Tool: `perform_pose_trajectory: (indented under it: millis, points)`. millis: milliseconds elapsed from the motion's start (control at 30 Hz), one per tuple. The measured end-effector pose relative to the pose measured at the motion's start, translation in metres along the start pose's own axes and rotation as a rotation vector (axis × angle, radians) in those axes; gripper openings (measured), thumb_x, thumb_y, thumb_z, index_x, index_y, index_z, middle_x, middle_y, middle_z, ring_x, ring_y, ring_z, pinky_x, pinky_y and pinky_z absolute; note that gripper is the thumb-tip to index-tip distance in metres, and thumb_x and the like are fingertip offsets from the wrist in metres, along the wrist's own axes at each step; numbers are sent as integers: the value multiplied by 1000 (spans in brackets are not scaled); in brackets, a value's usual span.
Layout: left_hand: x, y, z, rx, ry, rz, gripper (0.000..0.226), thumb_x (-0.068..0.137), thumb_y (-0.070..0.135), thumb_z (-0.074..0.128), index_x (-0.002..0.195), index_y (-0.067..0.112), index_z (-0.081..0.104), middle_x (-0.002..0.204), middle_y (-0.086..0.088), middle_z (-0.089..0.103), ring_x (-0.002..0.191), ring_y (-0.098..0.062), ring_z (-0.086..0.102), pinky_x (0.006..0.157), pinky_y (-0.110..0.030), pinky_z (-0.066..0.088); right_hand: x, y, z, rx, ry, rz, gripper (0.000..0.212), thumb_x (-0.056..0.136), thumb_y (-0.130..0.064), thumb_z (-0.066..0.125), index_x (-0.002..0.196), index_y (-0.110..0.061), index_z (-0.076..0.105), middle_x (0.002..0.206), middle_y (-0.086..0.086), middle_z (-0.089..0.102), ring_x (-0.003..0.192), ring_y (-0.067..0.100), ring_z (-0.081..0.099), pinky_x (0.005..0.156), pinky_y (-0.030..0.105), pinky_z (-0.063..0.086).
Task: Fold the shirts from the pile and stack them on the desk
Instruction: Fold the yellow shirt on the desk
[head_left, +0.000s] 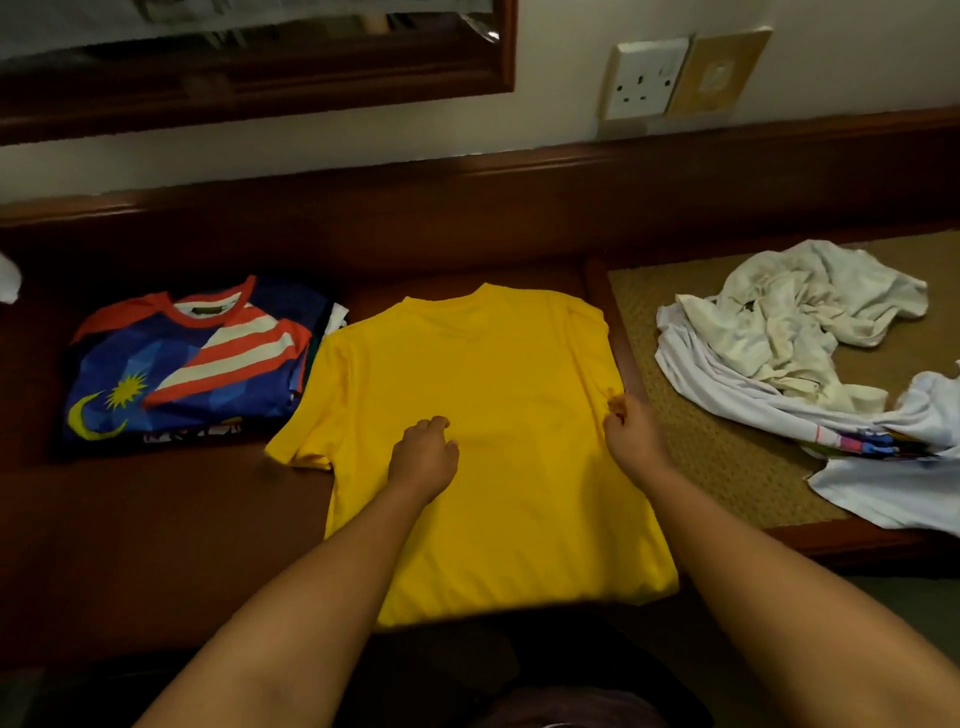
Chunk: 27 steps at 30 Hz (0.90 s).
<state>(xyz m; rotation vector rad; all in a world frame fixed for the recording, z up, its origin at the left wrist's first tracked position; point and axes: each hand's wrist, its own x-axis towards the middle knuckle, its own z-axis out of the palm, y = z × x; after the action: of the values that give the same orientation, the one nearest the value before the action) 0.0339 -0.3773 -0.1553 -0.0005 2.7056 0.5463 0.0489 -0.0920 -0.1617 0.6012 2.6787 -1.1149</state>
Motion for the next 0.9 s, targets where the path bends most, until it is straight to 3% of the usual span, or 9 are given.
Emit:
perform_pose_trajectory:
  millis: [100, 233, 367, 567, 600, 667, 733, 800, 900]
  points:
    - [41, 28, -2, 64, -25, 54, 47, 99, 29, 47, 142, 12, 39, 142, -11, 44, 131, -28, 38, 102, -39, 36, 44, -4, -6, 42, 42, 44, 31, 95, -16, 49, 124, -4, 52, 117, 18, 54, 98, 34, 56, 71, 32, 41]
    - [91, 63, -1, 172, -81, 141, 52, 98, 32, 48, 145, 14, 35, 147, -11, 38, 135, -28, 34, 105, -40, 34, 94, -8, -7, 9, 65, 9, 40, 92, -21, 56, 128, -6, 50, 104, 18, 58, 93, 33, 56, 69, 31, 37]
    - [133, 89, 6, 262, -153, 176, 57, 98, 36, 48, 148, 17, 29, 152, -11, 29, 137, -29, 30, 108, -43, 34, 132, -15, 0, 57, 19, 19, 43, 93, -26, 58, 130, -7, 49, 115, 17, 56, 105, 34, 55, 79, 37, 44]
    - [176, 115, 14, 336, -197, 190, 61, 97, 37, 49, 150, 19, 25, 157, -12, 18, 141, -31, 23, 110, -44, 32, 172, -33, 4, 136, -38, 22, 57, 91, -17, 60, 142, -5, 38, 137, 18, 48, 123, 34, 48, 96, 39, 43]
    - [180, 117, 13, 344, -193, 191, 61, 97, 37, 50, 150, 20, 25, 158, -11, 16, 141, -31, 22, 110, -44, 32, 177, -36, 4, 133, -83, 46, 53, 89, -15, 60, 138, -5, 43, 133, 18, 51, 120, 35, 50, 92, 38, 44]
    - [192, 125, 12, 370, -197, 208, 62, 96, 36, 50, 150, 20, 24, 159, -10, 13, 142, -31, 20, 109, -45, 33, 188, -40, 1, 154, -151, 80, 21, 86, -10, 59, 106, -7, 56, 100, 14, 59, 97, 33, 57, 73, 34, 43]
    - [203, 132, 11, 391, -207, 209, 63, 96, 37, 50, 150, 22, 22, 159, -8, 12, 141, -31, 20, 107, -47, 35, 192, -44, -9, 220, -189, 82, 6, 84, -9, 60, 82, -10, 54, 75, 6, 52, 74, 26, 55, 60, 29, 36]
    - [211, 136, 10, 405, -228, 200, 66, 95, 39, 51, 151, 25, 18, 160, -6, 10, 141, -32, 19, 104, -50, 37, 194, -44, -22, 338, -248, 85, 12, 85, -11, 64, 78, -14, 54, 71, 2, 52, 68, 19, 53, 55, 27, 35]
    - [219, 141, 7, 445, -261, 216, 69, 96, 40, 50, 152, 30, 12, 161, -3, 3, 141, -34, 16, 101, -53, 41, 200, -42, -42, 608, -411, 168, 20, 80, -14, 72, 92, -18, 57, 89, 2, 62, 85, 19, 61, 66, 27, 46]
